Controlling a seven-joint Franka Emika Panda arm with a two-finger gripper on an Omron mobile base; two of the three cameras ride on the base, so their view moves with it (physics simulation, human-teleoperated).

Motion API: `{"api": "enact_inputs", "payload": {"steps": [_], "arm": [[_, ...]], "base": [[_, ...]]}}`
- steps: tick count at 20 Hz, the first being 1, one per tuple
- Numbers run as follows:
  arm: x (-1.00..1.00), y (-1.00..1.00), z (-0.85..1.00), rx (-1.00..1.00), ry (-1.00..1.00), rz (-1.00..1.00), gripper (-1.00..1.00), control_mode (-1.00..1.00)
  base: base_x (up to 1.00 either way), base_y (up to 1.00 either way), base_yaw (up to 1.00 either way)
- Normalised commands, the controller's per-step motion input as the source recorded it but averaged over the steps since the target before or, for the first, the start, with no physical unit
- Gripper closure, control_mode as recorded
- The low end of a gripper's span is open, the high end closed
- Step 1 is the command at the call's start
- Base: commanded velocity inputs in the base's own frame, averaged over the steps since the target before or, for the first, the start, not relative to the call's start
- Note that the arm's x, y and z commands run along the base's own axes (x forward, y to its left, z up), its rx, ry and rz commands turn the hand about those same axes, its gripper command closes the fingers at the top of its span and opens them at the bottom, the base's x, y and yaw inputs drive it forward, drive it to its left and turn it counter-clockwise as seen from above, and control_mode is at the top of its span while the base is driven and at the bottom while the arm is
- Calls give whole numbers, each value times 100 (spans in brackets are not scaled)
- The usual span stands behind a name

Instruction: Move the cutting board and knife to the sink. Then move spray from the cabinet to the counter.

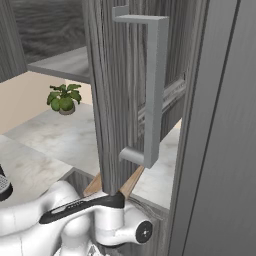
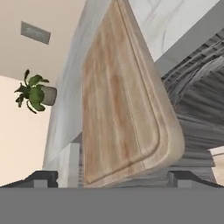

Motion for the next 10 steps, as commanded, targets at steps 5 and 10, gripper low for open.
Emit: {"api": "enact_inputs", "payload": {"steps": [5, 10], "arm": [[21, -4, -31, 8, 0, 2, -100, -100], [2, -11, -20, 8, 0, 0, -100, -100]], "base": [[0, 0, 0], [0, 0, 0]]}}
